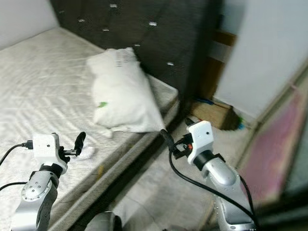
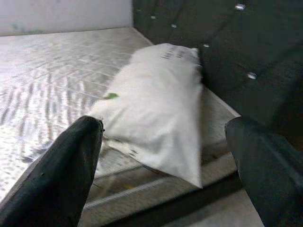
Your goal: Clean up the room
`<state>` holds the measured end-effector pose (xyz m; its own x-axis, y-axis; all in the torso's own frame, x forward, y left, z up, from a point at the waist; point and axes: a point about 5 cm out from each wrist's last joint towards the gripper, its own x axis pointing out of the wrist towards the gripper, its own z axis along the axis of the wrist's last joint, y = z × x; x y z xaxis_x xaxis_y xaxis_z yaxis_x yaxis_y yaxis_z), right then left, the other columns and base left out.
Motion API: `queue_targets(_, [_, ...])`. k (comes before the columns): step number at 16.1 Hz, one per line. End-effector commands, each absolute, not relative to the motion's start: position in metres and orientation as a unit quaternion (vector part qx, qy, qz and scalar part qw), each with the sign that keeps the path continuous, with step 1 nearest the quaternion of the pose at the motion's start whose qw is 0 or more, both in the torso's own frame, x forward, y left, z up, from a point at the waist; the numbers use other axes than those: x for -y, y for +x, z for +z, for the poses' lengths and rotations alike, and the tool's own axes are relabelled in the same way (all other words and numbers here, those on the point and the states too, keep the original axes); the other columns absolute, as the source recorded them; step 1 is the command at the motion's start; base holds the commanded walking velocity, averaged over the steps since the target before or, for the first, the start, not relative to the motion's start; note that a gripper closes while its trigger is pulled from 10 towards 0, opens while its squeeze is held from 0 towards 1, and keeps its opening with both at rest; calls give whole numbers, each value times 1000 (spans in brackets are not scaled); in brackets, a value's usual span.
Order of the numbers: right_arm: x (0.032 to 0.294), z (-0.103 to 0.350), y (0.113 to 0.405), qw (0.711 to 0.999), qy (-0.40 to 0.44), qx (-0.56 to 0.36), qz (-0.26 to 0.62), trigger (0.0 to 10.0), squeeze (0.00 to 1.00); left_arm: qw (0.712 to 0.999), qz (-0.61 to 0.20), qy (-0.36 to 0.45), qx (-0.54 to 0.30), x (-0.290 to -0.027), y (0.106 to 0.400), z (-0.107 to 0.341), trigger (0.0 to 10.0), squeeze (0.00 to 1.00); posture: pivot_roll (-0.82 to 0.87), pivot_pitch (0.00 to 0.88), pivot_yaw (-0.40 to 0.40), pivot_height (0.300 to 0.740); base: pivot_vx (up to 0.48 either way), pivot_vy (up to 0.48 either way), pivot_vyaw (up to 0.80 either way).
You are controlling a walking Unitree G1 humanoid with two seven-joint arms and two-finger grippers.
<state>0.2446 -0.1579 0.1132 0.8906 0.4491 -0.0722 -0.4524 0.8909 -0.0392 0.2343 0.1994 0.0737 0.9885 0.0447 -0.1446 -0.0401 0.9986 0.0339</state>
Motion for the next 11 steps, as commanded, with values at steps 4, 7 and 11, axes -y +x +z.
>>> queue_targets(4, [163, 113, 246, 976, -39, -28, 212, 10000, 0, 996, 31, 20, -80, -205, 235, 74, 10000, 0, 15, 98, -25, 740, 0, 449, 0])
queue_targets(7, [164, 114, 248, 978, -50, -20, 201, 10000, 0, 998, 5, 39, -47, -201, 237, 80, 10000, 0, 17, 97, -24, 740, 0, 160, 0])
queue_targets(11, [164, 115, 250, 979, -55, -10, 198, 10000, 0, 997, 6, 55, -59, -203, 242, 79, 10000, 0, 21, 97, -25, 740, 0, 0, 702])
